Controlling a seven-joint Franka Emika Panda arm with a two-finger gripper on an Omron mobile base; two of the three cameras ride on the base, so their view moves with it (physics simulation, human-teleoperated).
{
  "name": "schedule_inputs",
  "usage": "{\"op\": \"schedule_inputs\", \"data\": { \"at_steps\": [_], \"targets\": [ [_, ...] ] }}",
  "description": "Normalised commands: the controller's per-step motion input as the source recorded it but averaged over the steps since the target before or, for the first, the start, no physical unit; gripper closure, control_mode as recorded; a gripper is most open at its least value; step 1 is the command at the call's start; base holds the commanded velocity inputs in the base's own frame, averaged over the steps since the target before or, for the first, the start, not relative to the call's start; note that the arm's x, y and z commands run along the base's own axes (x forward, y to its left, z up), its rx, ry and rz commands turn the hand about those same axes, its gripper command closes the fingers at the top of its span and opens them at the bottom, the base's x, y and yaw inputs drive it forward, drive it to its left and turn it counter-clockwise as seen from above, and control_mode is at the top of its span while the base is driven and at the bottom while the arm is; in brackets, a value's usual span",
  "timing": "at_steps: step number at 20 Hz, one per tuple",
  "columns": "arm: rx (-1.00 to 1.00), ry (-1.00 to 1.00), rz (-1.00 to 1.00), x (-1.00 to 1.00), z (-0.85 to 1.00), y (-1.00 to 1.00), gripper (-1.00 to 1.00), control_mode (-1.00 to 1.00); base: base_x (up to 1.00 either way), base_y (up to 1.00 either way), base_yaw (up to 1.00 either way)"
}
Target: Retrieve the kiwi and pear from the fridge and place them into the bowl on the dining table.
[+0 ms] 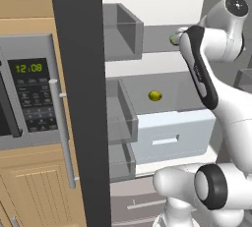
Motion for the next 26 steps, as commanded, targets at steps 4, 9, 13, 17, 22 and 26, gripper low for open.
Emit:
{"op": "schedule_inputs", "data": {
  "at_steps": [4, 9, 13, 17, 22, 26],
  "targets": [
    [-0.01, 0.00, 0.00, 0.33, -0.08, 0.00, -1.00, -1.00, 0.00, 0.00, 0.00],
    [0.00, 0.00, 0.00, 0.30, 0.00, 0.00, -1.00, -1.00, 0.00, 0.00, 0.00],
    [0.00, 0.00, 0.00, 0.26, 0.00, 0.00, -1.00, -1.00, 0.00, 0.00, 0.00],
    [0.00, 0.00, 0.00, 0.24, 0.00, 0.00, -1.00, -1.00, 0.00, 0.00, 0.00],
    [0.00, 0.00, 0.00, 0.21, 0.00, 0.00, -1.00, -1.00, 0.00, 0.00, 0.00],
    [0.00, 0.00, 0.00, 0.17, 0.00, 0.00, -1.00, -1.00, 0.00, 0.00, 0.00]
  ]
}}
